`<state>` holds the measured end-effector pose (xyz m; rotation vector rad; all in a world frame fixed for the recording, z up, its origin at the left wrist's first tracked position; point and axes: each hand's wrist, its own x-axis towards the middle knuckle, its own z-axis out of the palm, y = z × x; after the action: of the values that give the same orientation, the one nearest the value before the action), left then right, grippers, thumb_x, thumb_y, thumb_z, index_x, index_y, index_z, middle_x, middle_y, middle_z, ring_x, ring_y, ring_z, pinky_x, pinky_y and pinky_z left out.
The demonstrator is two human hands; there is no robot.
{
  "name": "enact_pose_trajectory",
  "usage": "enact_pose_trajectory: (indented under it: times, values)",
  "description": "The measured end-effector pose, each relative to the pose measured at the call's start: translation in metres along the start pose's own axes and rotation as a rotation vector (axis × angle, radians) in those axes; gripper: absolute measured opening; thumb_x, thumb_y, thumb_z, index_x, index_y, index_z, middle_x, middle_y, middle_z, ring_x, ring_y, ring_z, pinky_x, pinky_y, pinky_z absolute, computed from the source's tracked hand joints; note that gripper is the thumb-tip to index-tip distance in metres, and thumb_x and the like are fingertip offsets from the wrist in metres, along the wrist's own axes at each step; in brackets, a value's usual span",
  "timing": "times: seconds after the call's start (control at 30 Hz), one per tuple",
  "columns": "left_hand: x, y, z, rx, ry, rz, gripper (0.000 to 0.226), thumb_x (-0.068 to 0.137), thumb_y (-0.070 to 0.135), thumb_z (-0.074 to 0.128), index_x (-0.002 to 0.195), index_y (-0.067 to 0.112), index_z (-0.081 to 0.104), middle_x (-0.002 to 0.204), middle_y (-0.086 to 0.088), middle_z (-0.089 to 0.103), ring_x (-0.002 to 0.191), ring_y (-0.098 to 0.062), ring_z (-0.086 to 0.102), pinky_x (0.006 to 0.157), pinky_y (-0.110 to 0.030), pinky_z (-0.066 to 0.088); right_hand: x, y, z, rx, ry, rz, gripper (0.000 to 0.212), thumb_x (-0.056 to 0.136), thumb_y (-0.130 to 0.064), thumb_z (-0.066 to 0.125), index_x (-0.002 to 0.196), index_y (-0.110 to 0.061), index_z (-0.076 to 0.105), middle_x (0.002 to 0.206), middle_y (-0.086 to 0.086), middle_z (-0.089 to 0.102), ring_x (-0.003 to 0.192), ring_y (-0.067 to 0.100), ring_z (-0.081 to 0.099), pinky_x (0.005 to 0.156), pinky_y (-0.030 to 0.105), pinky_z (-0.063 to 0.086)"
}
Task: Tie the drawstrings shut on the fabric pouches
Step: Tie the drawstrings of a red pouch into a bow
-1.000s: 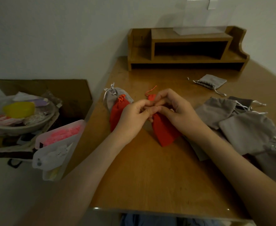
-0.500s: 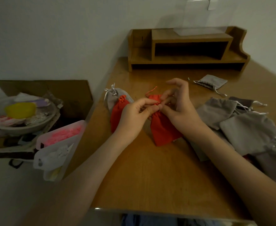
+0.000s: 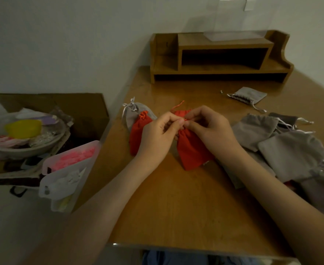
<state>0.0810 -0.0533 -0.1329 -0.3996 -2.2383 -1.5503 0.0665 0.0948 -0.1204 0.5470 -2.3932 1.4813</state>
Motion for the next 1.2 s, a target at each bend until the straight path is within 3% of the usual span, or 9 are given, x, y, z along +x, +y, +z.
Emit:
enact_pose_trajectory:
  times: [0.17,0.33,0.5,0.63,0.73,0.93,1.1,1.2]
  values:
    - [0.0014,-0.0003,-0.0001,-0.098,-0.015,-0.098,0.017,0.096,0.016,0.055,0.092,0.005,0.068,0.072,0.003,0.063,0.068,-0.004,0.059,0.065,-0.018,0.047,-0.0017,-0.0005,0.0028,-0.062,0.021,-0.076,0.01,0.088,-0.009,0.065,0.087,-0.017,0.059,0.081,-0.015,0.059,0.075,-0.009,0.054,0.065,0.006,0.04]
    - [0.0041,-0.0004,-0.0003,-0.304,-0.101,-0.276,0.017,0.096,0.011,0.054,0.084,0.012,0.065,0.067,0.012,0.061,0.066,-0.001,0.056,0.062,-0.017,0.047,-0.0015,-0.0013,-0.0002,-0.033,-0.009,-0.099,0.01,0.088,-0.004,0.061,0.087,-0.014,0.058,0.078,-0.014,0.057,0.075,-0.007,0.053,0.066,0.006,0.038]
    - [0.0049,0.0026,0.0006,-0.442,-0.196,-0.373,0.015,0.094,0.004,0.053,0.084,0.01,0.064,0.072,0.001,0.06,0.064,-0.002,0.058,0.061,-0.016,0.049,-0.0011,-0.0019,-0.0045,-0.03,-0.042,-0.115,0.016,0.088,0.002,0.058,0.083,-0.012,0.056,0.078,-0.011,0.057,0.074,-0.004,0.053,0.066,0.007,0.037]
    - [0.0065,0.0049,-0.0004,-0.491,-0.22,-0.442,0.014,0.093,0.001,0.053,0.084,0.007,0.063,0.07,0.002,0.061,0.062,-0.002,0.057,0.06,-0.015,0.05,-0.001,-0.0003,-0.0033,-0.055,-0.051,-0.14,0.011,0.086,0.004,0.057,0.085,-0.007,0.058,0.082,0.001,0.061,0.078,0.009,0.055,0.069,0.016,0.041]
    - [0.0068,0.0064,-0.0019,-0.508,-0.244,-0.474,0.014,0.093,0.001,0.053,0.084,0.006,0.063,0.073,-0.001,0.059,0.062,-0.003,0.056,0.06,-0.015,0.05,0.0002,-0.0001,-0.003,-0.039,-0.061,-0.135,0.011,0.087,0.003,0.057,0.084,-0.008,0.057,0.079,-0.003,0.059,0.075,0.005,0.054,0.066,0.012,0.04]
    - [0.0062,0.005,-0.001,-0.497,-0.182,-0.445,0.012,0.092,0.003,0.056,0.088,0.009,0.065,0.069,0.004,0.061,0.063,-0.001,0.056,0.059,-0.014,0.048,0.0019,-0.0018,-0.0021,0.105,-0.146,0.021,0.014,0.089,-0.012,0.063,0.094,-0.015,0.051,0.08,-0.007,0.055,0.069,-0.003,0.05,0.065,0.012,0.039]
    - [0.0052,0.0033,0.0002,-0.439,-0.127,-0.374,0.012,0.092,0.005,0.057,0.088,0.013,0.066,0.071,0.006,0.062,0.065,-0.001,0.057,0.06,-0.014,0.047,0.0026,-0.0003,-0.0028,0.216,-0.204,0.213,0.01,0.089,-0.014,0.064,0.088,-0.019,0.055,0.085,0.009,0.064,0.076,0.017,0.056,0.069,0.031,0.044]
    - [0.0051,0.0022,-0.0006,-0.413,-0.107,-0.338,0.01,0.091,0.008,0.06,0.088,0.015,0.066,0.066,0.012,0.063,0.064,0.0,0.056,0.061,-0.014,0.046,0.0021,-0.002,-0.0045,0.294,-0.234,0.289,0.009,0.09,-0.014,0.062,0.082,-0.018,0.059,0.079,0.002,0.063,0.075,0.018,0.056,0.067,0.03,0.044]
